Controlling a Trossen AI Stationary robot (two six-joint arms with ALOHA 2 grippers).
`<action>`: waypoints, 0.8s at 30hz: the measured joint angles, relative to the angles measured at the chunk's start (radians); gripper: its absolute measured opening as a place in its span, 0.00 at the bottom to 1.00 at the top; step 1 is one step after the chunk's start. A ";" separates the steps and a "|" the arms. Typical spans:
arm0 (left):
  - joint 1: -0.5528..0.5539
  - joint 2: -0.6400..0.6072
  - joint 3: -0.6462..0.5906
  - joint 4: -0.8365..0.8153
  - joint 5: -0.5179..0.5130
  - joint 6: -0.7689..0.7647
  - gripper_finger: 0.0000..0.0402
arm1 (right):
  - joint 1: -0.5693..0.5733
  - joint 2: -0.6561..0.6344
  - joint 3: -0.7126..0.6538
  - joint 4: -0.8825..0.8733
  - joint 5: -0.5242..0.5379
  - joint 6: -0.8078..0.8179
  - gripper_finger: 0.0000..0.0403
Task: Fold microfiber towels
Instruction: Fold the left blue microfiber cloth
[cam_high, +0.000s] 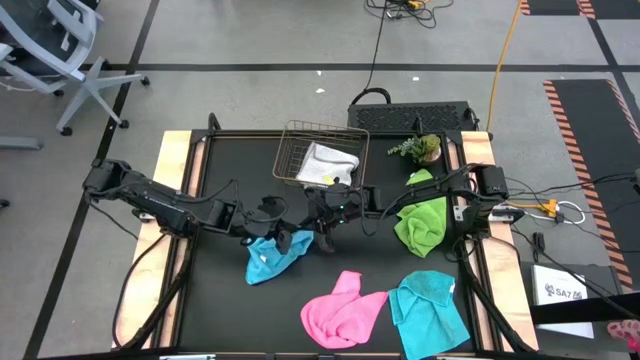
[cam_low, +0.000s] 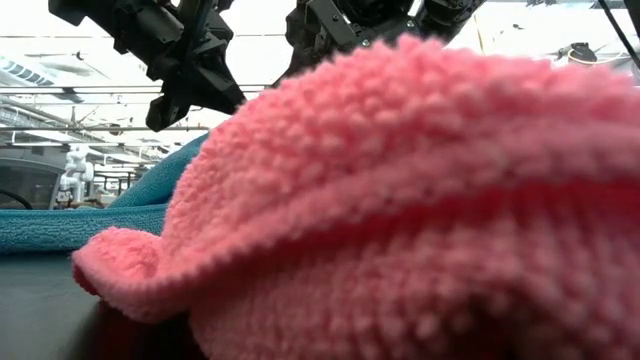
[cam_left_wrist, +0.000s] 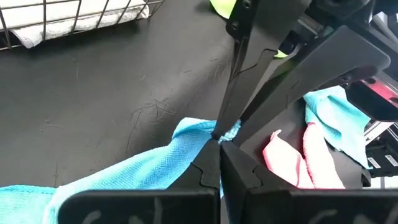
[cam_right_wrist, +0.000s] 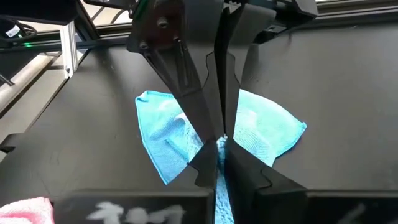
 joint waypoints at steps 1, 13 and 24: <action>0.000 0.000 0.000 0.000 0.000 0.000 0.00 | 0.000 0.000 0.000 -0.001 0.000 0.000 0.01; 0.013 0.000 -0.001 -0.007 -0.011 -0.001 0.21 | 0.000 -0.002 0.001 -0.010 0.000 0.004 0.00; 0.096 -0.036 0.001 -0.158 0.008 -0.095 0.40 | 0.000 -0.032 0.001 -0.094 0.067 -0.020 0.00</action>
